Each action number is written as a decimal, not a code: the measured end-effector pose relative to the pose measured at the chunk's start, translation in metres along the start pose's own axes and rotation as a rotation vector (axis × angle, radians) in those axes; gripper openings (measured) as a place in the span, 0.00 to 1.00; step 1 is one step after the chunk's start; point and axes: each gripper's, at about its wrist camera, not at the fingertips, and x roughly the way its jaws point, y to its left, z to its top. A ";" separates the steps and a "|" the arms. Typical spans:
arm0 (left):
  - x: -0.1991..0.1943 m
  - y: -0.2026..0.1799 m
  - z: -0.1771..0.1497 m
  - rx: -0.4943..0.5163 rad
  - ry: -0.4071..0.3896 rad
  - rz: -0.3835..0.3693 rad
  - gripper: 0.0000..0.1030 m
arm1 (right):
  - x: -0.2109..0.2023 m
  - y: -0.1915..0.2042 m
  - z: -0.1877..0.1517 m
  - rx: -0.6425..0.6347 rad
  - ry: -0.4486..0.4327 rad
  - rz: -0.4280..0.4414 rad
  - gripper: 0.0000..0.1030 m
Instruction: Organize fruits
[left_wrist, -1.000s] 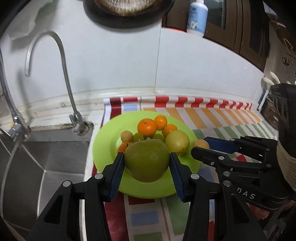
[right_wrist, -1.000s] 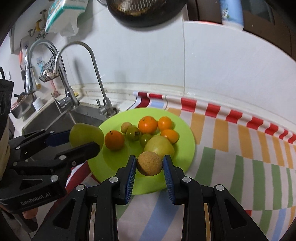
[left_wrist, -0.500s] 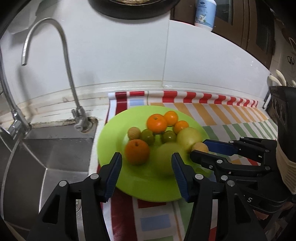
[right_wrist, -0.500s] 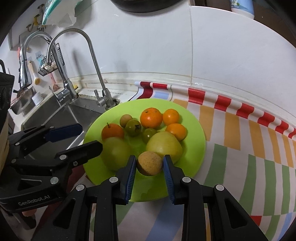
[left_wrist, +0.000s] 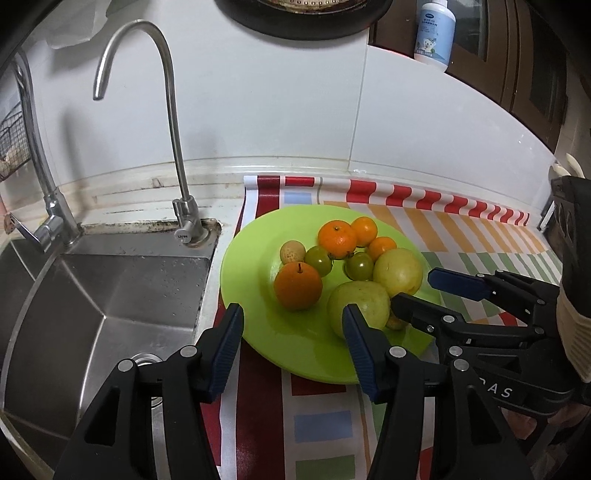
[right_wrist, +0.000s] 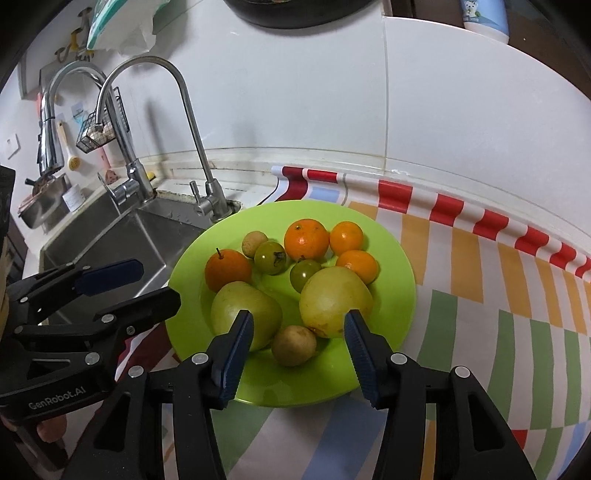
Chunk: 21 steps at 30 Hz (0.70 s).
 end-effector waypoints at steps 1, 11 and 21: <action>-0.002 0.000 0.000 0.000 -0.006 0.004 0.53 | -0.002 0.000 0.000 -0.001 -0.006 -0.003 0.51; -0.040 -0.005 0.004 0.009 -0.081 0.100 0.60 | -0.041 0.000 -0.003 0.038 -0.075 -0.042 0.51; -0.096 -0.012 -0.002 0.088 -0.188 0.102 0.79 | -0.099 0.022 -0.022 0.104 -0.149 -0.135 0.58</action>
